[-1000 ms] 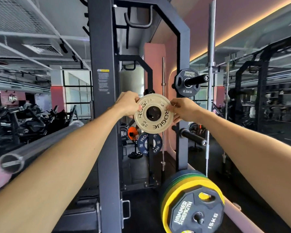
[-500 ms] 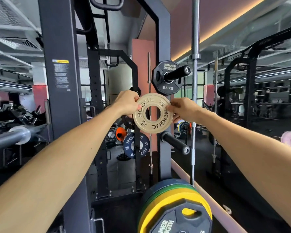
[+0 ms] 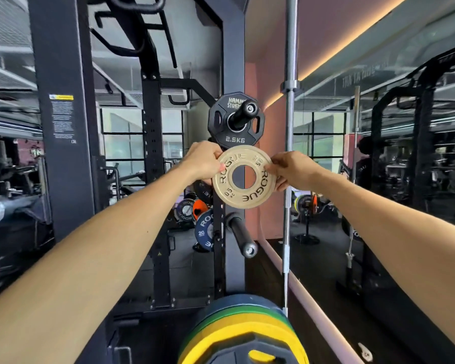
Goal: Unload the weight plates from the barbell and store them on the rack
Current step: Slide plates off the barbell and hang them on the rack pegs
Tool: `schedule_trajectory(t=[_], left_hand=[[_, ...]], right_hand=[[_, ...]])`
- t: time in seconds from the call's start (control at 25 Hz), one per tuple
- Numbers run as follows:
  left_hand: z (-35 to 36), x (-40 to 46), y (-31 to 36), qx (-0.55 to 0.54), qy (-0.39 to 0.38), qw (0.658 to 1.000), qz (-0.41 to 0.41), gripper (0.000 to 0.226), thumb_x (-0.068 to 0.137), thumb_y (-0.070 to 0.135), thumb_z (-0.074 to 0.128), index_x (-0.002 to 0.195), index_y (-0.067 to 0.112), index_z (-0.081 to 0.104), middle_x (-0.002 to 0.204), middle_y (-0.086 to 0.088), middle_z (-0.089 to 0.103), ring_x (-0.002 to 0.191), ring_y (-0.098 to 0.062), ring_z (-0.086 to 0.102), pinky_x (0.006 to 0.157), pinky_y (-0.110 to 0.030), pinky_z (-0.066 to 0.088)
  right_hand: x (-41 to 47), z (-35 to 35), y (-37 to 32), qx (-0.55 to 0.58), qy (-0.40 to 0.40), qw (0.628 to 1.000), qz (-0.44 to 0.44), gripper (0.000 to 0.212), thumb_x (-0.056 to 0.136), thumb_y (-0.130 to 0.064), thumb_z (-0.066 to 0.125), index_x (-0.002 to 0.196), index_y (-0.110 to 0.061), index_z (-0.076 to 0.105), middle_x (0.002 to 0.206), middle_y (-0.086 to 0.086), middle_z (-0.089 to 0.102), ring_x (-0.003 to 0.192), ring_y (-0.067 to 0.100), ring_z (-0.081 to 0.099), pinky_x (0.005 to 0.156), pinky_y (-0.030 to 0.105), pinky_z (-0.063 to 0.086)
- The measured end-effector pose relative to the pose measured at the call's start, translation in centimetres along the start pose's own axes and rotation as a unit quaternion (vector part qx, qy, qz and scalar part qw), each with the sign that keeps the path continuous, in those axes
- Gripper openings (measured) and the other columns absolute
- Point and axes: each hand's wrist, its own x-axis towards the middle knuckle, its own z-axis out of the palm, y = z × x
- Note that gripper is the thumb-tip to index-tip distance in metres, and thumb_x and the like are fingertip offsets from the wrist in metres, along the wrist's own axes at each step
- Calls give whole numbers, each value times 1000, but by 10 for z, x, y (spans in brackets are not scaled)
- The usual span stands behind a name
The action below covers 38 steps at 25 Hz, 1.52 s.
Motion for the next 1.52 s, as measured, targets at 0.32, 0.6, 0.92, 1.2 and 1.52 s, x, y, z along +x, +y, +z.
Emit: schedule_trajectory(t=[0.32, 0.6, 0.92, 1.2, 1.52], left_hand=[[-18, 32, 72, 33, 77, 996, -9, 20, 87, 4, 64, 107, 8, 67, 93, -11, 69, 73, -25, 72, 65, -41, 62], [-51, 79, 96, 70, 153, 985, 28, 15, 89, 5, 64, 102, 9, 69, 91, -10, 70, 68, -19, 67, 59, -31, 59], [-33, 142, 64, 109, 165, 980, 27, 20, 88, 13, 68, 108, 12, 70, 100, -13, 71, 81, -28, 67, 79, -38, 57], [-16, 188, 23, 46, 219, 975, -5, 27, 77, 25, 80, 83, 20, 54, 85, -2, 61, 57, -25, 70, 69, -43, 60], [16, 253, -24, 73, 195, 978, -25, 14, 82, 19, 64, 78, 6, 61, 70, -16, 69, 75, -32, 68, 80, -41, 56]], right_hand=[[35, -75, -5, 23, 11, 996, -86, 16, 97, -19, 53, 97, -5, 59, 71, 7, 68, 57, 19, 69, 57, 29, 60], [82, -106, -31, 41, 32, 990, -130, 18, 98, -19, 51, 105, -4, 58, 80, 13, 70, 61, 21, 70, 55, 28, 57], [138, -92, -11, 60, 38, 992, -100, 23, 98, -17, 50, 111, 0, 57, 85, 21, 69, 66, 29, 68, 62, 36, 59], [196, -76, 16, 64, 100, 992, -41, 26, 85, -27, 70, 85, -5, 56, 72, 15, 66, 59, 30, 66, 51, 35, 56], [264, -36, 50, 75, 155, 985, -5, 28, 90, -32, 64, 91, -8, 50, 68, 13, 64, 46, 23, 62, 40, 31, 52]])
